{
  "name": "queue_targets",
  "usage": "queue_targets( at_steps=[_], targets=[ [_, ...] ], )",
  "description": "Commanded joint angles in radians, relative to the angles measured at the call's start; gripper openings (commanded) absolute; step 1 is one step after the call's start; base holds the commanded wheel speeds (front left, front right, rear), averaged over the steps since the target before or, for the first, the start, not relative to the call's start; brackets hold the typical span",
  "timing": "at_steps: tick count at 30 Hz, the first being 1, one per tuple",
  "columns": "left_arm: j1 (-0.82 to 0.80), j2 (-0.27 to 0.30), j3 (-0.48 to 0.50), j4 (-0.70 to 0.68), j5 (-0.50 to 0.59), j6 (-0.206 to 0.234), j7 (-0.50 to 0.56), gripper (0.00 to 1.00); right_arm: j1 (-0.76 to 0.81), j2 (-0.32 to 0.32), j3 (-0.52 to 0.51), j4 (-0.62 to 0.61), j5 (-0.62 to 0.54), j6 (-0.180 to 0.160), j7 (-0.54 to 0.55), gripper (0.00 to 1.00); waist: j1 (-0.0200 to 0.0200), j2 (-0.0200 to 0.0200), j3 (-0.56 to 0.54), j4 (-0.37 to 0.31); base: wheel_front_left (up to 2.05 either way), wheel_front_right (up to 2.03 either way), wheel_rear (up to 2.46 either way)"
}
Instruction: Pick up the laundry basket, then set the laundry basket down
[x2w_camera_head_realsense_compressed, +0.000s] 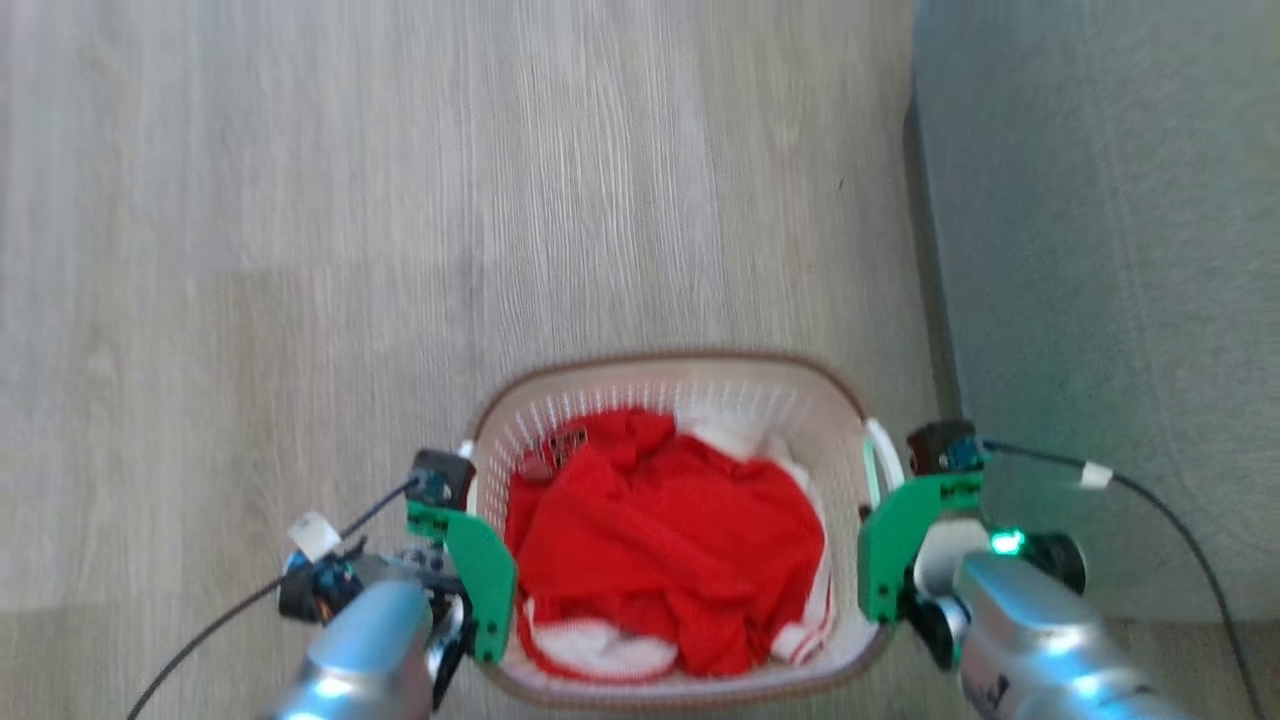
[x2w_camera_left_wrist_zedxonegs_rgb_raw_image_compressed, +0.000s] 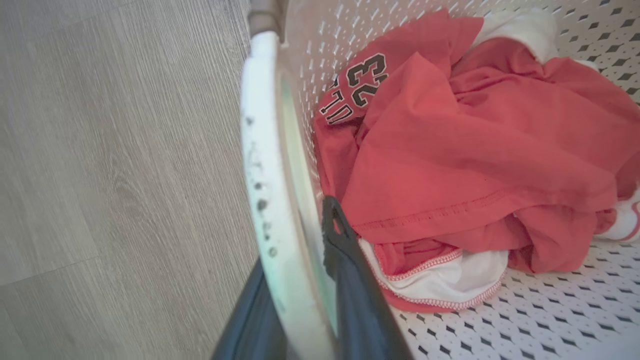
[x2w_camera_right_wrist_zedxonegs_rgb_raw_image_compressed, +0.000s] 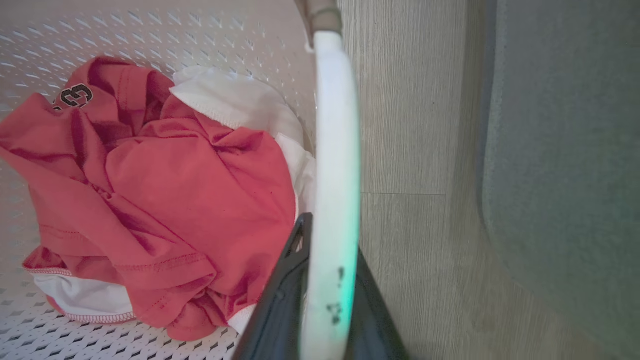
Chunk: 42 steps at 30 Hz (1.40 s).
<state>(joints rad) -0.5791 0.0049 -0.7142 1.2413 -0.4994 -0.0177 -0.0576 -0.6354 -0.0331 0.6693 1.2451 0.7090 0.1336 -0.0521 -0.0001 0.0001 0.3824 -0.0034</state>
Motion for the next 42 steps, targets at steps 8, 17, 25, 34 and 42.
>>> queue_targets(
  at_steps=[8, 17, 25, 34, 42],
  targets=[
    [0.103, 0.045, -0.040, -0.020, -0.059, 0.009, 0.042, 0.00, 0.105, -0.017, 0.056, 0.015, 0.058, -0.003, 0.031, 0.00, 0.0001, -0.0001, -0.232, 0.022, 0.00, 0.00, 0.00],
    [0.164, 0.045, -0.092, -0.027, -0.103, 0.016, 0.075, 0.00, 0.166, -0.017, 0.105, 0.019, 0.098, -0.003, 0.052, 0.00, 0.0001, -0.0001, -0.343, 0.031, 0.00, 0.00, 0.00],
    [0.180, 0.045, -0.127, -0.028, -0.129, 0.023, 0.082, 0.00, 0.179, -0.017, 0.140, 0.021, 0.122, -0.003, 0.054, 0.00, 0.0001, -0.0001, -0.385, 0.031, 0.00, 0.00, 0.00],
    [0.186, 0.045, -0.159, -0.022, -0.152, 0.027, 0.076, 0.00, 0.178, -0.017, 0.169, 0.027, 0.138, -0.003, 0.046, 0.00, 0.0001, -0.0001, -0.400, 0.030, 0.00, 0.00, 0.00],
    [0.189, 0.045, -0.181, -0.012, -0.172, 0.029, 0.077, 0.00, 0.182, -0.017, 0.185, 0.032, 0.154, -0.003, 0.044, 0.00, 0.0001, -0.0001, -0.407, 0.027, 0.00, 0.00, 0.00]
  ],
)
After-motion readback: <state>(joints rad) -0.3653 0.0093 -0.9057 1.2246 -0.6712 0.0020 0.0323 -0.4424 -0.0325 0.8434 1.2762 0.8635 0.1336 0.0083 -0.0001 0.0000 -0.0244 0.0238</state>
